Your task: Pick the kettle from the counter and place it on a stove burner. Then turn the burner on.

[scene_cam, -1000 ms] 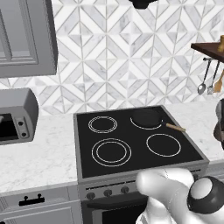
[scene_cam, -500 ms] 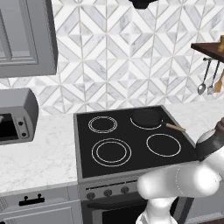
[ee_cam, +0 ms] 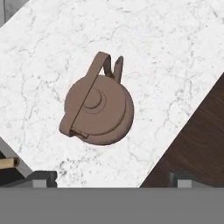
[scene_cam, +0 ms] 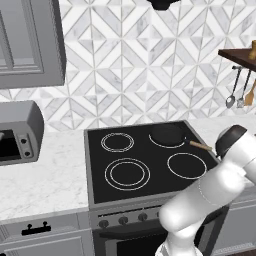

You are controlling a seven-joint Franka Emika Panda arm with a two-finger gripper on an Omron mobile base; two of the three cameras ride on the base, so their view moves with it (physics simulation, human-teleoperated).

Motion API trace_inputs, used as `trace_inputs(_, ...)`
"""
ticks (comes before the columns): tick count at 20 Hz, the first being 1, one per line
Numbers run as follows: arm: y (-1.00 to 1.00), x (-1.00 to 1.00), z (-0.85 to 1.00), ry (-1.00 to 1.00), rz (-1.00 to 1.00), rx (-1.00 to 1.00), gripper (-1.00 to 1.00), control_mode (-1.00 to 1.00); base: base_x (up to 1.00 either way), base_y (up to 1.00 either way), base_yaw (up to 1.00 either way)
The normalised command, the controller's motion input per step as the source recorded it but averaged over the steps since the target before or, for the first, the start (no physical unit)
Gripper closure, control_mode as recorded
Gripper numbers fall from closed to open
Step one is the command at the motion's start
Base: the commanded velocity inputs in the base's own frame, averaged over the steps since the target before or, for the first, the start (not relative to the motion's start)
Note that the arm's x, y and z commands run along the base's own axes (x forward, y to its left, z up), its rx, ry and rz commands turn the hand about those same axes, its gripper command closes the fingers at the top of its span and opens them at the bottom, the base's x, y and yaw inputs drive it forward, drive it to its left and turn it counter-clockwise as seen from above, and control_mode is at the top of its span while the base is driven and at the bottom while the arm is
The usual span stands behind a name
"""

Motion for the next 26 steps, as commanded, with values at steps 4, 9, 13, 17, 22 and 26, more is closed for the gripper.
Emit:
trace_inputs(4, 0.0, 0.35, -0.35, 0.11, -0.01, 0.0, -1.0, -1.0, 0.0, 0.0, 0.0)
trace_inputs(9, 0.0, 0.24, -0.32, 0.04, 0.0, 0.0, -1.0, -1.0, 0.0, 0.0, 0.0)
trace_inputs(13, 0.0, 0.2, -0.14, 0.0, 0.0, 0.0, -1.0, -1.0, 0.0, 0.0, 0.0)
trace_inputs(17, 0.0, 0.2, -0.23, 0.0, 0.0, 0.0, -1.0, -1.0, 0.0, 0.0, 0.0)
trace_inputs(22, 0.0, 0.15, -0.37, 0.0, 0.0, 0.0, -1.0, -1.0, 0.0, 0.0, 0.0)
trace_inputs(26, 0.0, 0.1, -0.48, 0.0, 0.0, 0.0, -1.0, -1.0, 0.0, 0.0, 0.0)
